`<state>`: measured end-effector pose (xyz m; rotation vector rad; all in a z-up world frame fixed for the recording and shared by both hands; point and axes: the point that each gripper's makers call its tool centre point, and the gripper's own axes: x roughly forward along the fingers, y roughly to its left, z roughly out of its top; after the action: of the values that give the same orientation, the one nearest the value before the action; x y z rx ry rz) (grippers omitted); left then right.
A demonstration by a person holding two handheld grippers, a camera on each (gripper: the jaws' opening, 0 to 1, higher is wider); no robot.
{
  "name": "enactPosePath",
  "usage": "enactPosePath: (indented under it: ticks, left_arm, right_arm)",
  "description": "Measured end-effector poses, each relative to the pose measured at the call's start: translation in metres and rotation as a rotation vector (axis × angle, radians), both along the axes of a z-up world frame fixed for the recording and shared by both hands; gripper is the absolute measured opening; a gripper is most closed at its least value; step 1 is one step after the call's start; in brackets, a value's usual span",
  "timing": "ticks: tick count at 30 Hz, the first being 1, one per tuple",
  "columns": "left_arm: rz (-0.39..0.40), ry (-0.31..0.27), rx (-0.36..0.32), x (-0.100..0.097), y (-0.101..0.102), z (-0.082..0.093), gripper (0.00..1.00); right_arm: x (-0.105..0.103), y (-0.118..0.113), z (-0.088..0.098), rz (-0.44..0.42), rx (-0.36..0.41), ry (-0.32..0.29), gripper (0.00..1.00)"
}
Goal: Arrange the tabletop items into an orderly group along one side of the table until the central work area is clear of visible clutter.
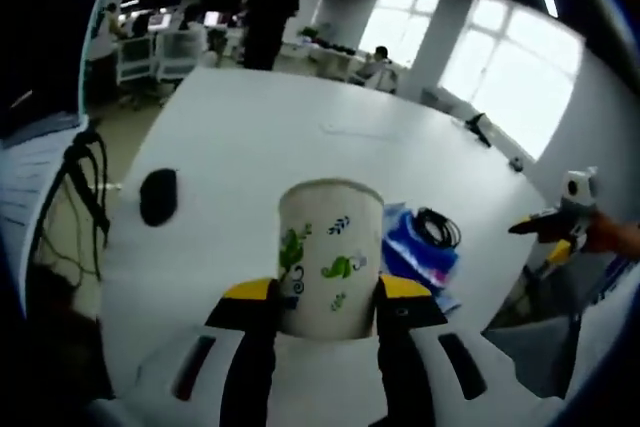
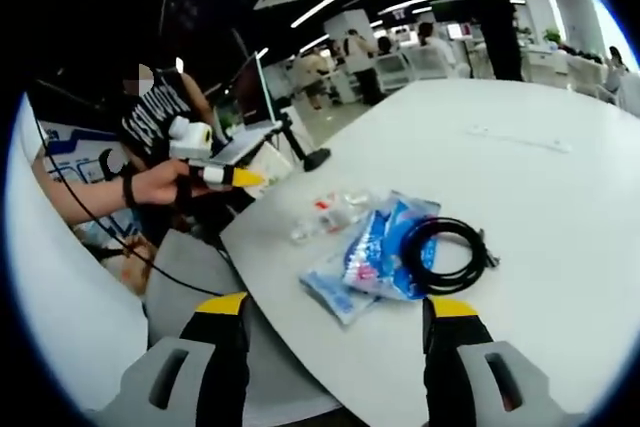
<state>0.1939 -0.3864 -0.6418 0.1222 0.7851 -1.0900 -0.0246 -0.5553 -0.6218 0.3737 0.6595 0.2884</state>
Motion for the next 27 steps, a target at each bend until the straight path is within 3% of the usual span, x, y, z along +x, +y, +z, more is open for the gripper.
enactPosePath:
  ticks: [10,25,27]
  left_arm:
    - [-0.167,-0.076,0.059,-0.036,-0.019,-0.003,0.38]
    - [-0.416,-0.127,0.072,-0.113,-0.054,-0.004,0.38]
    - [-0.478,-0.153,0.085,-0.125,-0.057,-0.006,0.38]
  right_arm:
    - [0.006,0.027,0.0,0.059,0.024,-0.006,0.67]
    - [0.022,0.042,0.014,0.049,0.099,-0.057,0.6]
    - [0.023,0.047,0.017,0.057,0.118,-0.069,0.6]
